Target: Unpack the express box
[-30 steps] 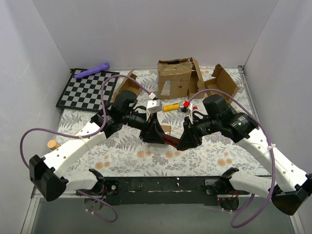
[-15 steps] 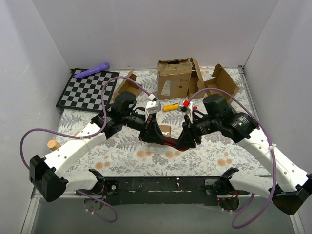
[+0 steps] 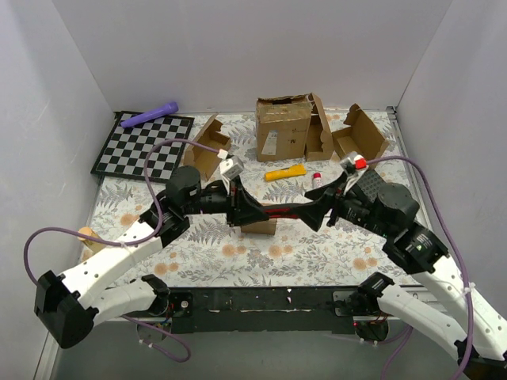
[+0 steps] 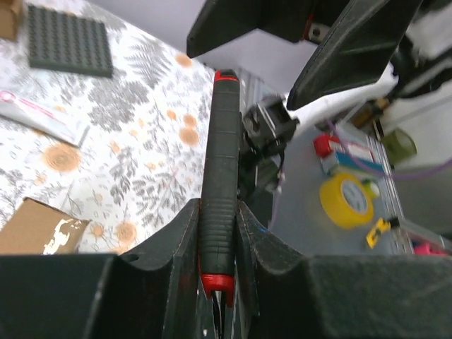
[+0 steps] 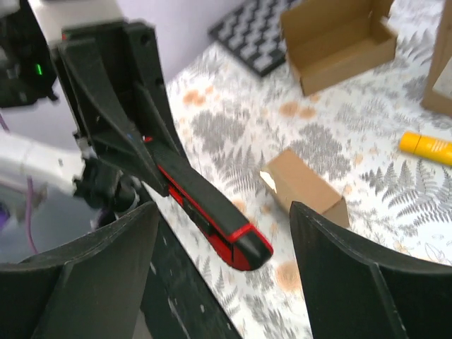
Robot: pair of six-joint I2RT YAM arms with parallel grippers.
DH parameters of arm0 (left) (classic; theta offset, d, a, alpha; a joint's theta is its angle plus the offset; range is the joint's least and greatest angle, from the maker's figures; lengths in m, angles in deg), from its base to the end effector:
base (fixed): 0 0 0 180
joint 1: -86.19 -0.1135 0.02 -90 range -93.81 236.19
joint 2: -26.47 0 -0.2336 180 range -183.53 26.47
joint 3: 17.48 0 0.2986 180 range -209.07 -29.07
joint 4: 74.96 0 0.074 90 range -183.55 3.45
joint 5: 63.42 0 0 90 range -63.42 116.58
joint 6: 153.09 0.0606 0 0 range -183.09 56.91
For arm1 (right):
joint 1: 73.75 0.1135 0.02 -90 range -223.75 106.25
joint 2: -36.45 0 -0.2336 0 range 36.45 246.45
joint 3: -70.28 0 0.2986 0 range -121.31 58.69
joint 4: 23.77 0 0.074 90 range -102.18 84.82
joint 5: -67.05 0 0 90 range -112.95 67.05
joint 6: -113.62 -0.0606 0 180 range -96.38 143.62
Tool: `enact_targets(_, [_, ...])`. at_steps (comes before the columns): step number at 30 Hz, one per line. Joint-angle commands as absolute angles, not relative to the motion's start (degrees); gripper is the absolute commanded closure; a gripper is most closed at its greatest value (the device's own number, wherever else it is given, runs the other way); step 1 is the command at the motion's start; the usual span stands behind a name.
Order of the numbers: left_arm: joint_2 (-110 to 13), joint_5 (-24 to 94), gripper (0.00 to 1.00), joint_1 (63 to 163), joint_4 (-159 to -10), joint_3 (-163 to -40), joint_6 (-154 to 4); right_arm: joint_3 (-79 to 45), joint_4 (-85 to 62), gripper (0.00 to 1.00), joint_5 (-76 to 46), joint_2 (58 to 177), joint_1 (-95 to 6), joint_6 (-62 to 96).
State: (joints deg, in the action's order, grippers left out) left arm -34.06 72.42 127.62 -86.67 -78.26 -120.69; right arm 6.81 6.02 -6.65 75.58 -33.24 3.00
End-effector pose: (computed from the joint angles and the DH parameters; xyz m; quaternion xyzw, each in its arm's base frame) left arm 0.2093 -0.2427 0.2951 0.1438 0.7406 -0.6392 0.1492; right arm 0.1733 0.1704 0.3714 -0.2204 0.7050 0.4289 0.5200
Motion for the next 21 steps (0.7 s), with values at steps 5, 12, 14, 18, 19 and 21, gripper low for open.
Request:
enact_targets(5, [-26.97, 60.94, 1.00, 127.85, -63.97, -70.65, -136.21, 16.50, -20.96, 0.16, -16.10, 69.67, -33.41, -10.83])
enact_targets(12, [-27.23, 64.10, 1.00, 127.85, -57.47, -68.01, -141.66, 19.84, -29.14, 0.13, -12.58, 71.69, -33.41, -15.57])
enact_targets(14, [-27.58, 64.81, 1.00, 127.85, -56.76, -67.75, -142.89, 20.19, -31.33, 0.13, -10.56, 73.36, -33.41, -16.80])
enact_targets(18, [-28.02, 66.21, 1.00, 127.85, -54.30, -67.39, -144.82, 20.63, -34.67, 0.15, -7.83, 76.43, -33.41, -18.13])
enact_targets(19, [-28.11, 66.91, 1.00, 127.85, -54.21, -67.31, -144.83, 20.63, -35.55, 0.16, -7.48, 77.14, -33.41, -18.13])
enact_targets(21, [-28.28, 67.45, 1.00, 127.85, -54.82, -67.57, -144.83, 20.63, -36.52, 0.20, -6.69, 77.84, -33.41, -18.30])
